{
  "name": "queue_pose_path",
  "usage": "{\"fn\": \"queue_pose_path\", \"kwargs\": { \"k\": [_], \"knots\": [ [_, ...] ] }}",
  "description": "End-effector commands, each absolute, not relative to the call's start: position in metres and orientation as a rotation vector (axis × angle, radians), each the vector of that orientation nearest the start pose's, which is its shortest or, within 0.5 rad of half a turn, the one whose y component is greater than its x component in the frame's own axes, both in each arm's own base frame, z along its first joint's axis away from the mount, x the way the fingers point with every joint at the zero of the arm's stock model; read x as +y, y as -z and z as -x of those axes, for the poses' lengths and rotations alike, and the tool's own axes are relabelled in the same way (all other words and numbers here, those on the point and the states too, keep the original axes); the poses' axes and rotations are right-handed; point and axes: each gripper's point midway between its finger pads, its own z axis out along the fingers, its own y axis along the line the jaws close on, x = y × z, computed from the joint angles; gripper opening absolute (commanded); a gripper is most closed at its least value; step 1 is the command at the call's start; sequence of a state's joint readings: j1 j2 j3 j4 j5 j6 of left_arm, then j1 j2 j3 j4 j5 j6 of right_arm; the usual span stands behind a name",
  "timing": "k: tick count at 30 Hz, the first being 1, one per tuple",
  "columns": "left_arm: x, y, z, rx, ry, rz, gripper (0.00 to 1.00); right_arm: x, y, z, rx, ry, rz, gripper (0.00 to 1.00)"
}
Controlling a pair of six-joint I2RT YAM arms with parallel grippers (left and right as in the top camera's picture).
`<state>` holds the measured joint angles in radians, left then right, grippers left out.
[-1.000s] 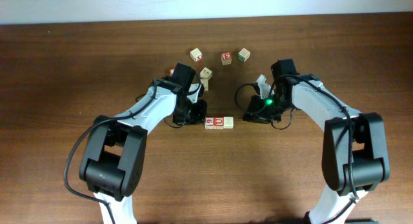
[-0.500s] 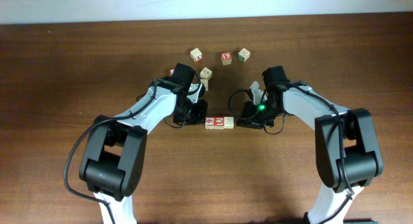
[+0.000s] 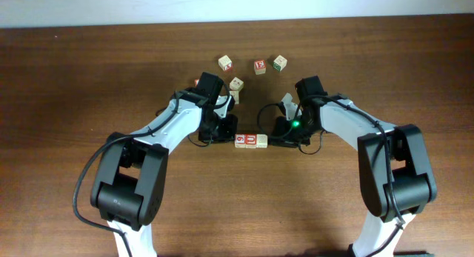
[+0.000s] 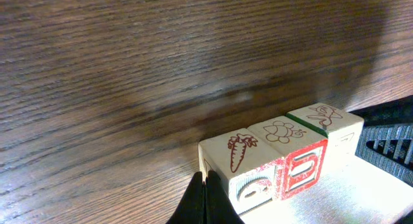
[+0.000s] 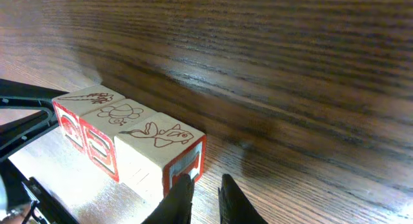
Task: Rotate 3 blocks
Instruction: 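Squeeze the row of three blocks between both grippers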
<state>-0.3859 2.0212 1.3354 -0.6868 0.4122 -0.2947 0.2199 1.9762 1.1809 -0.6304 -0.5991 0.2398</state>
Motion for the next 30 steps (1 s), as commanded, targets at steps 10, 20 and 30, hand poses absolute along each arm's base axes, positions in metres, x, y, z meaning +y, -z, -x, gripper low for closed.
{"fn": "queue_pose_path", "kwargs": {
  "k": [10, 20, 30],
  "knots": [
    [-0.219, -0.010, -0.347, 3.023, 0.716, -0.228, 0.00, 0.172, -0.007, -0.336, 2.924, -1.142, 0.037, 0.04],
    [-0.204, -0.011, -0.361, 2.998, 0.717, -0.164, 0.00, 0.169, -0.007, -0.335, 2.900, -1.200, 0.014, 0.04],
    [-0.216, -0.018, -0.355, 2.966, 0.853, -0.273, 0.00, 0.169, -0.007, -0.334, 2.907, -1.196, 0.000, 0.04]
  ]
}}
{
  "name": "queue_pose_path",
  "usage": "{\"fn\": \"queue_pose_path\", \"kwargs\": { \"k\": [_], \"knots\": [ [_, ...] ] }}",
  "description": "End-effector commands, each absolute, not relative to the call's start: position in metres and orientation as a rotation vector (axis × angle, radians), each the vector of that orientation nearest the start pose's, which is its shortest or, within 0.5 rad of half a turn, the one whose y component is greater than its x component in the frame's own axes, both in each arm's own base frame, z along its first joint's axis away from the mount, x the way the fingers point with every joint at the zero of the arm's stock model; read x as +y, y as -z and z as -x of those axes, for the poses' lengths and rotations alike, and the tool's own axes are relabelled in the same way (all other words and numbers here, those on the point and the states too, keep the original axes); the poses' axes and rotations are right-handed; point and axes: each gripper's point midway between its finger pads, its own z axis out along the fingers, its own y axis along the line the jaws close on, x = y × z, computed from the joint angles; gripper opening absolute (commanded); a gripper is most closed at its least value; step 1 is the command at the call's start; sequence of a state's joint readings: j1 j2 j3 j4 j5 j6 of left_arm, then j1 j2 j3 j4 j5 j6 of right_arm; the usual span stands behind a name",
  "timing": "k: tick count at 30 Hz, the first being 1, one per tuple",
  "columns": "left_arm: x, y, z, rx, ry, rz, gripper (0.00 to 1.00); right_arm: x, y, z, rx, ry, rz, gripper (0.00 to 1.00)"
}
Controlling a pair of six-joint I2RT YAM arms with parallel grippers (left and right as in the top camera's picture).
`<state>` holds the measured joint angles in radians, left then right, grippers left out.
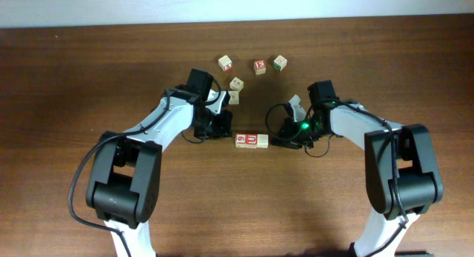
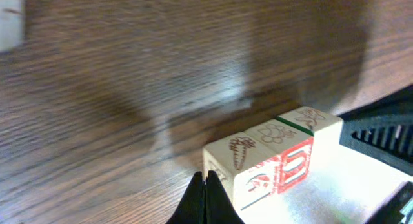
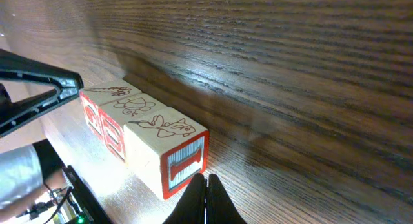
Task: Rotate 3 blocks
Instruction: 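Squeeze the row of three blocks between both grippers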
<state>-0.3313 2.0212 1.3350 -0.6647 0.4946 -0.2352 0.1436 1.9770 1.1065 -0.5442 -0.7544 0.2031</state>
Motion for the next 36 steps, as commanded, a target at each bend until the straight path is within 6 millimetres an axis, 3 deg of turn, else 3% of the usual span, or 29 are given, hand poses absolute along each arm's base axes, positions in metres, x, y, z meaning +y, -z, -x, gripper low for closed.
{"fn": "queue_pose_path", "kwargs": {
  "k": [1, 9, 15, 36],
  "knots": [
    [-0.216, -0.018, -0.355, 2.967, 0.854, -0.273, 0.00, 0.169, -0.007, -0.334, 2.907, -1.196, 0.000, 0.04],
    [-0.211, -0.004, -0.341, 3.008, 0.845, -0.259, 0.00, 0.169, -0.005, -0.334, 2.924, -1.177, -0.036, 0.04],
    [-0.221, -0.012, -0.350, 2.939, 0.935, -0.281, 0.00, 0.169, -0.004, -0.334, 2.928, -1.167, -0.030, 0.04],
    [-0.221, -0.015, -0.349, 2.935, 0.989, -0.264, 0.00, 0.175, -0.004, -0.334, 2.922, -1.170, -0.020, 0.04]
  ]
}}
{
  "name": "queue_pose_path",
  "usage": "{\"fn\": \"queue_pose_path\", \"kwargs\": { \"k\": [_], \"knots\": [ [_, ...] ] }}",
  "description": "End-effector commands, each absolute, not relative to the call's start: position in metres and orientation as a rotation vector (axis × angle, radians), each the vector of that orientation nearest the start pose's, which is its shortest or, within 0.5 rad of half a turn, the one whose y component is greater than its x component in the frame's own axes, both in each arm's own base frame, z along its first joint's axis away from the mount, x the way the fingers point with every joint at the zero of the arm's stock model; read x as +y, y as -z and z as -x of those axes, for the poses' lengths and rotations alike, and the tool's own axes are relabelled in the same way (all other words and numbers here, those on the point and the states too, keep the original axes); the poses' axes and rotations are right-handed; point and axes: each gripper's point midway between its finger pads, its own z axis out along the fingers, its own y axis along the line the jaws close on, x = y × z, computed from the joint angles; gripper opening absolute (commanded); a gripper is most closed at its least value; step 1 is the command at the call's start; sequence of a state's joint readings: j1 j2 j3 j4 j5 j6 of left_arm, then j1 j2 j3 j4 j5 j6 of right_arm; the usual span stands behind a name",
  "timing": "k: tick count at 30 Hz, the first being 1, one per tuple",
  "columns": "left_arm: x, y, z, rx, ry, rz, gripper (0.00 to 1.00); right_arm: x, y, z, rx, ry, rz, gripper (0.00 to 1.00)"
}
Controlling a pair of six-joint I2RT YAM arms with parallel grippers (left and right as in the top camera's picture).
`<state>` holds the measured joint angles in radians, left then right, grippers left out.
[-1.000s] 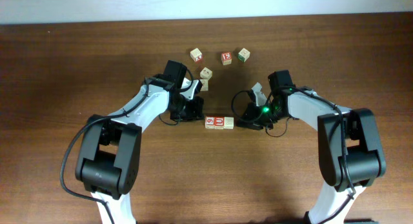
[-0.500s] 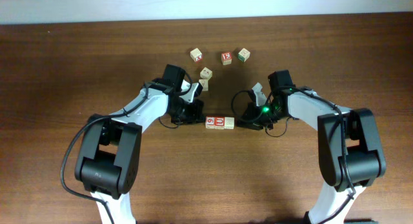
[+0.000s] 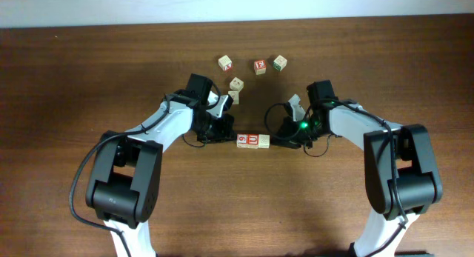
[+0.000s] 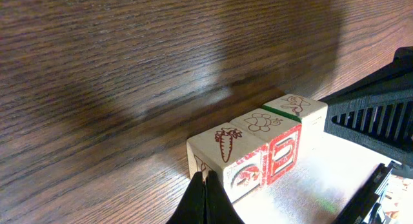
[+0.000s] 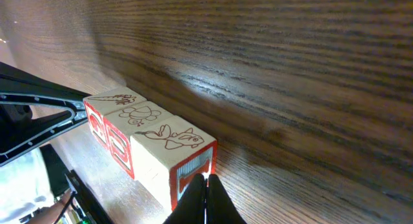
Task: Rotate 3 blocks
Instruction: 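Squeeze the row of three blocks between both grippers, then rotate the held row upward into a vertical stack with both grippers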
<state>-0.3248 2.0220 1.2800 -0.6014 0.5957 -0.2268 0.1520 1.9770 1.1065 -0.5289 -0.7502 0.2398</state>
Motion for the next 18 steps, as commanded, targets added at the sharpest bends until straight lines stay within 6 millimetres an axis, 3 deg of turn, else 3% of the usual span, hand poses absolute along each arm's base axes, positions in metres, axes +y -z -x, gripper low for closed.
{"fn": "queue_pose_path", "kwargs": {
  "k": [1, 14, 18],
  "knots": [
    [-0.221, -0.015, -0.350, 2.935, 0.989, -0.264, 0.00, 0.177, -0.005, -0.334, 2.920, -1.170, -0.012, 0.04],
    [-0.222, -0.016, -0.349, 2.933, 0.999, -0.265, 0.00, 0.189, -0.019, -0.331, 2.866, -1.296, 0.055, 0.04],
    [-0.222, -0.016, -0.349, 2.933, 1.000, -0.265, 0.00, 0.189, -0.034, -0.335, 2.824, -1.289, 0.082, 0.04]
  ]
}}
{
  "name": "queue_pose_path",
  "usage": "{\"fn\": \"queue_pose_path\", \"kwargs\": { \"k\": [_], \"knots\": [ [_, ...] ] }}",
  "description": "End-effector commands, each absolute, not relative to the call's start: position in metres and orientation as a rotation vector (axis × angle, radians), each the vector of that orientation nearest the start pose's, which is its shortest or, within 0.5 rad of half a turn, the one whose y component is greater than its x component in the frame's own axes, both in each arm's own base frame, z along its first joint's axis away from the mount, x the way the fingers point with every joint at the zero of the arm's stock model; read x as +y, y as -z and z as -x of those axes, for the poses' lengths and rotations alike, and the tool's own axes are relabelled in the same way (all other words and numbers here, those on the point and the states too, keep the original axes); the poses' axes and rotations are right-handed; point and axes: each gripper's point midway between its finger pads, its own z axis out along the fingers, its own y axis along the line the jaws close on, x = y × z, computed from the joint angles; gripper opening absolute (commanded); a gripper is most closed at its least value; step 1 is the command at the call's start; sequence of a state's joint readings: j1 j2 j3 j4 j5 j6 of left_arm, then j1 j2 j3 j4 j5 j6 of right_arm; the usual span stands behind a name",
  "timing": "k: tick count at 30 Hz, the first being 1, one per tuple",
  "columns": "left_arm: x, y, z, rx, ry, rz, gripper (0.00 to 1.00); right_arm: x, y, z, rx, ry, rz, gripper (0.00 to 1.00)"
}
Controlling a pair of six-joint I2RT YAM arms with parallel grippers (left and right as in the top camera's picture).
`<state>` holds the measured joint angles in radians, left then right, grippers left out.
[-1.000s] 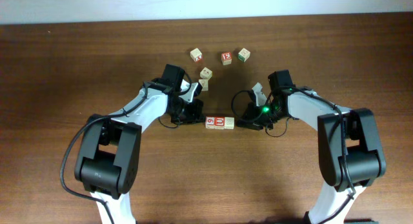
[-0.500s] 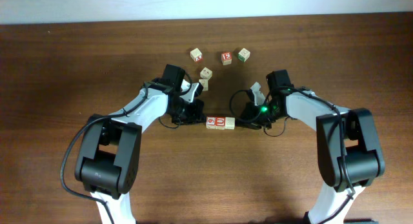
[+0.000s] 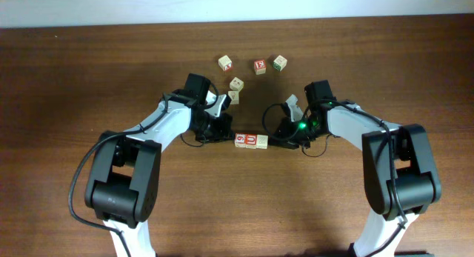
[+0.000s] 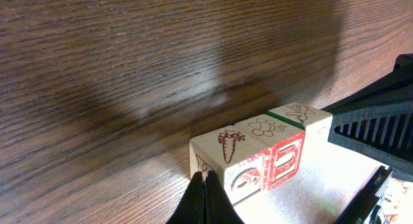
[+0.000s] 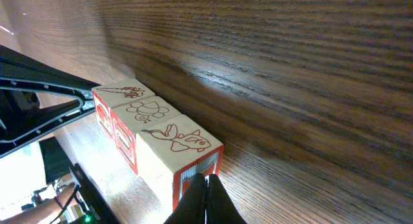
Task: Rotate 3 blocks
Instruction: 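Rotate the held row upward into a vertical stack with both grippers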
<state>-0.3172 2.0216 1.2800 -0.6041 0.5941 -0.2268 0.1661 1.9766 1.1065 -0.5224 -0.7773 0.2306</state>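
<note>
Three wooden picture blocks lie in one row point(image 3: 250, 141) at the table's middle. In the left wrist view they are the carrot block point(image 4: 222, 150), the flower block point(image 4: 268, 130) and a green-edged block point(image 4: 300, 113). My left gripper point(image 4: 206, 179) is shut, with its tips at the carrot block's outer end. In the right wrist view the fish block point(image 5: 177, 143) is nearest. My right gripper point(image 5: 208, 180) is shut, its tips against that block's red-framed end face. The two grippers flank the row, left gripper point(image 3: 226, 132) and right gripper point(image 3: 275, 138).
Several loose blocks lie behind the row: one point(image 3: 225, 63), one red-faced point(image 3: 260, 66), one green-faced point(image 3: 279, 62) and one point(image 3: 236, 84) close to the left arm. Both arms reach in from the near side.
Both shut grippers stand slightly closer to the row's ends. The right tips now touch the fish block's end face. The row has barely shifted.
At first both grippers stood at the row's ends, the right fingers slightly apart. A second later both were a little back from the row, and the right was shut. Then they were closer again, and now they sit at both ends.
</note>
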Motion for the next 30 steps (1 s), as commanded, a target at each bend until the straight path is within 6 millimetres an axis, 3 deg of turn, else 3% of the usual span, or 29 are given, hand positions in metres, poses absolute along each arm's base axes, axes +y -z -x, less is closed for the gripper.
{"fn": "queue_pose_path", "kwargs": {
  "k": [1, 30],
  "knots": [
    [-0.222, -0.016, -0.349, 2.933, 1.000, -0.265, 0.00, 0.190, -0.038, -0.336, 2.815, -1.288, 0.088, 0.04],
    [-0.222, -0.016, -0.349, 2.933, 1.000, -0.265, 0.00, 0.218, -0.071, -0.334, 2.817, -1.168, 0.243, 0.04]
  ]
}}
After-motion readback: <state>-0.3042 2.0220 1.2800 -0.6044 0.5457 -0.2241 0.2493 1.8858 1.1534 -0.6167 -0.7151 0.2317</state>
